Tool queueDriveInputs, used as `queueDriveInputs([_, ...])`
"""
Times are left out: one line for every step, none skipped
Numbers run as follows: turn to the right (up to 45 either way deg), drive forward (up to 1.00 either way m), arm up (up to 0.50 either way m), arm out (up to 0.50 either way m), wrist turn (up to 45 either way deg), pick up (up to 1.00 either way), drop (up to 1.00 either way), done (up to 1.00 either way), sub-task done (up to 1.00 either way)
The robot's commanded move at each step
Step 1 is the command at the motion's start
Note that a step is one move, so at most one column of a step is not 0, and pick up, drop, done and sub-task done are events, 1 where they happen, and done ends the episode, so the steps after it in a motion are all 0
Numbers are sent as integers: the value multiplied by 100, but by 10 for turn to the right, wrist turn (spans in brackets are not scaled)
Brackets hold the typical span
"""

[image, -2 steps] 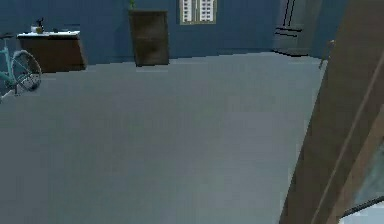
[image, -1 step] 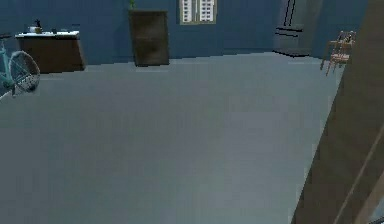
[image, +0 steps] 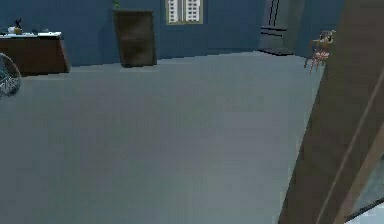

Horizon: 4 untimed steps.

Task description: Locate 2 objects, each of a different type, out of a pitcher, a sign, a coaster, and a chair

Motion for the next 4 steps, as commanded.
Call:
queueDriveInputs([0, 70, 0, 0, 0, 0, 0, 0, 0])
queueDriveInputs([420, 0, 0, 0, 0, 0, 0, 0, 0])
queueDriveInputs([0, 100, 0, 0, 0, 0, 0, 0, 0])
queueDriveInputs([0, 100, 0, 0, 0, 0, 0, 0, 0])
